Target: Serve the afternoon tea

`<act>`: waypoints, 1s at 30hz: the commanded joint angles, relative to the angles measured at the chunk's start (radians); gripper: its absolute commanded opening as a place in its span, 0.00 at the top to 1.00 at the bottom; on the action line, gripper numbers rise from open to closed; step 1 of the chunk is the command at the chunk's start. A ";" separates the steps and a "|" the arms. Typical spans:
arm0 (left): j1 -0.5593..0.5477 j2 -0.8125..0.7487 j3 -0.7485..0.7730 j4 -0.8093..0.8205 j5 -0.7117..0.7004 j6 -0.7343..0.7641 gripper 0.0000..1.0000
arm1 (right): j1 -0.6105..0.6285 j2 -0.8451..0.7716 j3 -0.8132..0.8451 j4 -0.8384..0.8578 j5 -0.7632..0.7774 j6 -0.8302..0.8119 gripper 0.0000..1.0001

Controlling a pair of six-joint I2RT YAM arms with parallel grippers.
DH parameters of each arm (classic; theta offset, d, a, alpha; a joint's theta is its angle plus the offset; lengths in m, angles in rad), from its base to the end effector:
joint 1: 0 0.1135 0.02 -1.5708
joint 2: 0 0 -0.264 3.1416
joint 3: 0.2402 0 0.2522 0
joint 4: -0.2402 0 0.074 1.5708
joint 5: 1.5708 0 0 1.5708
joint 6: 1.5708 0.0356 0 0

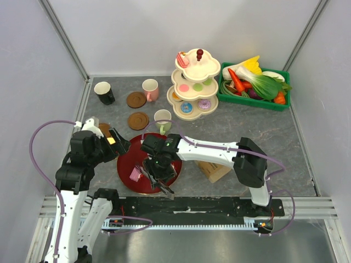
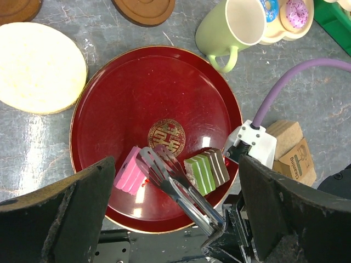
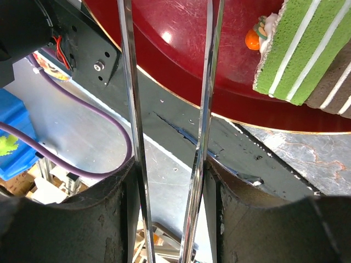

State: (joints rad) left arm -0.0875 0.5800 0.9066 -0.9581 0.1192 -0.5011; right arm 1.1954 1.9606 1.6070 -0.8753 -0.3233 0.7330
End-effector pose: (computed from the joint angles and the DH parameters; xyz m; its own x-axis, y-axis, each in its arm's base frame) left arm 0.0994 -0.0130 0.3290 -0.6034 -0.4259 -0.6742 -0.1225 0.8849 -0.4493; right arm 0.1387 0.3828 0.2276 -0.8731 -0.4851 -0.0489 -0.4535 0.7712 0.4468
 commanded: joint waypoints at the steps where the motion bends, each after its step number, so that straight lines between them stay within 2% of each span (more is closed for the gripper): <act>1: -0.003 -0.006 -0.002 0.041 0.030 -0.014 0.01 | -0.005 -0.051 0.016 0.015 -0.049 0.020 0.48; 16: -0.003 -0.008 -0.011 0.047 0.030 -0.027 0.01 | -0.014 -0.032 0.008 0.035 -0.114 0.062 0.51; 24: -0.004 -0.009 -0.012 0.047 0.028 -0.028 0.01 | -0.023 -0.032 0.004 0.032 -0.106 0.075 0.59; 30: -0.003 -0.012 -0.009 0.045 0.028 -0.030 0.01 | -0.033 -0.058 -0.005 0.032 -0.069 0.075 0.73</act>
State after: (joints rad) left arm -0.0875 0.5793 0.8940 -0.9443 0.1337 -0.5098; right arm 1.1725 1.9514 1.6047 -0.8673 -0.4091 0.7959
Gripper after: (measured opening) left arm 0.993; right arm 0.381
